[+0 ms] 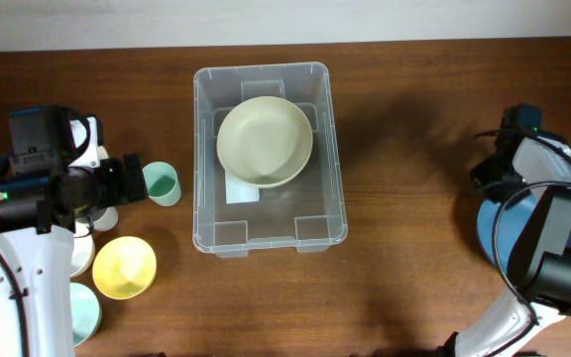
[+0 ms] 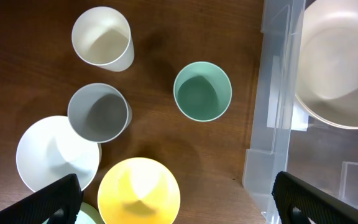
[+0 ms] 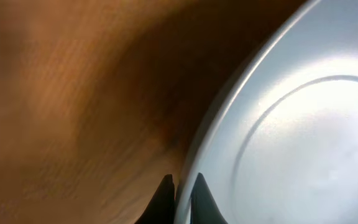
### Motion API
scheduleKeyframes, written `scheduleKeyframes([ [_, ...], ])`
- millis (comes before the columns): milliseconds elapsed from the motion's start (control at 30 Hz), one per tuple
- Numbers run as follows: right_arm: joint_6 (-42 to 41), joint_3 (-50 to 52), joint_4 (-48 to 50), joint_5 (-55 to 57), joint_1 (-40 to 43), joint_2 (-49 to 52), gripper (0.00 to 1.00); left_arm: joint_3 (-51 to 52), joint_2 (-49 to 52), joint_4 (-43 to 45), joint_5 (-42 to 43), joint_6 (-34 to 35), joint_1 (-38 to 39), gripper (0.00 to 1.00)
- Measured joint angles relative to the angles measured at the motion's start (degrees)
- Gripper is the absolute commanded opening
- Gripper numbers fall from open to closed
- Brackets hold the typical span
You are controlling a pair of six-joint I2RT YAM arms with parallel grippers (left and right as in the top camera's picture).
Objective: Pack container
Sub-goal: 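Move the right gripper to the blue bowl and grip its rim, then lift the blue bowl and lower it onto the stacked cream bowls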
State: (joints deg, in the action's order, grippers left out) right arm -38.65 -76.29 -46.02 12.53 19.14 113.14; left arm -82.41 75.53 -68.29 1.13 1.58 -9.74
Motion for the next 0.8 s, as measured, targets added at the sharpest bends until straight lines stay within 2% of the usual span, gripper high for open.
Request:
scheduleKeyframes([
  [167, 5.3, -6.7, -2.3, -1.6, -4.0, -0.8, 0.04, 0.0, 0.0, 0.0, 0.0, 0.0, 0.0, 1.00],
  [367, 16.4, -19.2, -7.6, -2.7, -13.8, -4.5, 0.04, 0.0, 0.0, 0.1, 0.0, 0.0, 0.0, 1.00],
  [600, 33.4, -33.7, -12.2, -5.0, -28.9, -6.2, 0.04, 0.0, 0.0, 0.1, 0.0, 0.0, 0.0, 1.00],
  [800, 47.5, -36.0, -10.1, -7.7, -43.7, -6.5, 0.04, 0.0, 0.0, 0.1, 0.0, 0.0, 0.0, 1.00],
])
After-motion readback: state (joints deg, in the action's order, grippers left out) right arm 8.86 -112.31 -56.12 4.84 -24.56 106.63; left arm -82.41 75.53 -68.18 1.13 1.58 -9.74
